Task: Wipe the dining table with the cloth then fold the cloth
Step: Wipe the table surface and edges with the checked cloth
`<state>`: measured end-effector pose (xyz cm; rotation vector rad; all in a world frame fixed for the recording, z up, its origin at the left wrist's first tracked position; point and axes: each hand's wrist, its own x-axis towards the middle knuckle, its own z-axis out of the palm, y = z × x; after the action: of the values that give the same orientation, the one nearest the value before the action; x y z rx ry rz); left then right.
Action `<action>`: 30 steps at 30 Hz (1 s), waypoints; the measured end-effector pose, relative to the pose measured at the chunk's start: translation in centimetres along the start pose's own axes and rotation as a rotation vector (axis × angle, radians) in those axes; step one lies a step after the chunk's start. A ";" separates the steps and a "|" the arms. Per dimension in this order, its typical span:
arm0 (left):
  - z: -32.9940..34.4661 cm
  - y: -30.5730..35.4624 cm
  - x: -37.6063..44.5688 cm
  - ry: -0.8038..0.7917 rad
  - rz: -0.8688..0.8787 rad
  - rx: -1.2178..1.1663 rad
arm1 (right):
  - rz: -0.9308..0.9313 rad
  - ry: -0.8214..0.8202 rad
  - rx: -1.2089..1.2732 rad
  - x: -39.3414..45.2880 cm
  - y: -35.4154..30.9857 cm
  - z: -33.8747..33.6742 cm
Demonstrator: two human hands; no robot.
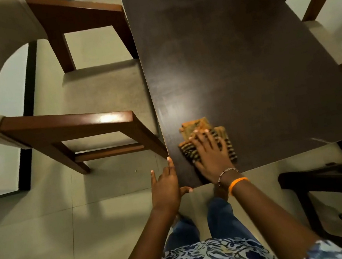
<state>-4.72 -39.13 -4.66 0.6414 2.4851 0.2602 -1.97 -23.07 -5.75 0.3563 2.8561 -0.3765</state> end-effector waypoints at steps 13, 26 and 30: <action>0.6 0.0 -0.5 0.033 -0.037 -0.031 | 0.166 0.107 0.029 0.2 11.9 -2.8; 0.8 -0.1 -0.1 0.076 -0.038 -0.025 | -0.024 -0.005 0.001 -1.7 -3.0 1.7; 0.9 -0.8 -0.6 -0.137 -0.022 0.030 | -0.191 -0.005 -0.037 -2.4 -2.5 2.3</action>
<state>-4.10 -40.08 -5.33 0.6229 2.3672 0.1654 0.06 -26.60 -6.71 0.0750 2.8965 -0.3572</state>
